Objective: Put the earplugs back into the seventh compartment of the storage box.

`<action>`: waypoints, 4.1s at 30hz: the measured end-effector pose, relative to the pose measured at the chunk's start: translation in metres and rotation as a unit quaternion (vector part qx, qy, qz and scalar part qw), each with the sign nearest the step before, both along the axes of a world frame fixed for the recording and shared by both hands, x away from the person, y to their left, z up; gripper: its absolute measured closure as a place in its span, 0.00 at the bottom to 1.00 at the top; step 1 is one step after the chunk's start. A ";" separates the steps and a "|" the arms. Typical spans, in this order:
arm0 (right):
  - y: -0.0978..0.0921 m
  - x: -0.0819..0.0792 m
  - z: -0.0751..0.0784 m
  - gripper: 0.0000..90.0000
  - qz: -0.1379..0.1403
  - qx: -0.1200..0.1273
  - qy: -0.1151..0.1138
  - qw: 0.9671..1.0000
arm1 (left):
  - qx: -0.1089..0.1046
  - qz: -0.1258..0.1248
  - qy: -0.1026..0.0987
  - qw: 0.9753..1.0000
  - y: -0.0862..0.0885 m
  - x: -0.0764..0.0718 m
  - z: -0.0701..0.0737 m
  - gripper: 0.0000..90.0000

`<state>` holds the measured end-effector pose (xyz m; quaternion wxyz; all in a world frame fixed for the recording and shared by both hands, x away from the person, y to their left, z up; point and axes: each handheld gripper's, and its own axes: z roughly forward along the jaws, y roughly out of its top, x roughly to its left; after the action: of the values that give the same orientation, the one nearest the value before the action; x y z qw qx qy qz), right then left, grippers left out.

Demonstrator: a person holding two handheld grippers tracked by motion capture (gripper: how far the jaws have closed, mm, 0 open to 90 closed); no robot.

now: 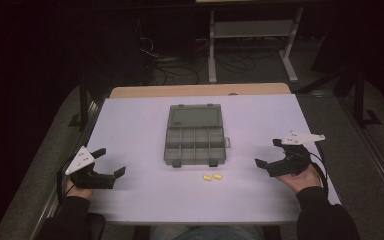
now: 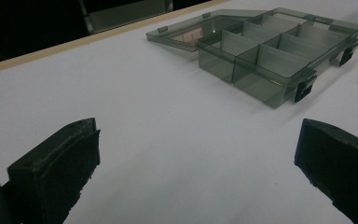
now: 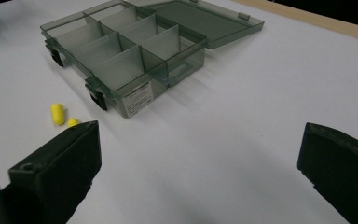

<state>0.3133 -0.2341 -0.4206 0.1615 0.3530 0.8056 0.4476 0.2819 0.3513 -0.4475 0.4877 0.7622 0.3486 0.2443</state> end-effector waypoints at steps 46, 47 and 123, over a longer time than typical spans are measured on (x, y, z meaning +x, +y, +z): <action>0.063 0.004 0.041 0.00 0.101 -0.058 0.031 0.993 | 0.005 -0.007 0.004 1.000 -0.001 0.000 -0.001 0.00; 0.064 0.004 0.041 0.00 0.103 -0.059 0.032 0.992 | 0.004 -0.007 0.004 1.000 -0.001 0.000 -0.001 0.00; 0.144 0.008 -0.017 0.40 0.232 -0.179 0.104 0.951 | 0.009 -0.012 0.004 1.000 -0.002 0.000 -0.001 0.00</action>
<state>0.3209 -0.0897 -0.4375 0.0290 0.1667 0.9443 0.2822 0.2820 0.3494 -0.4489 0.4823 0.7718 0.3390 0.2381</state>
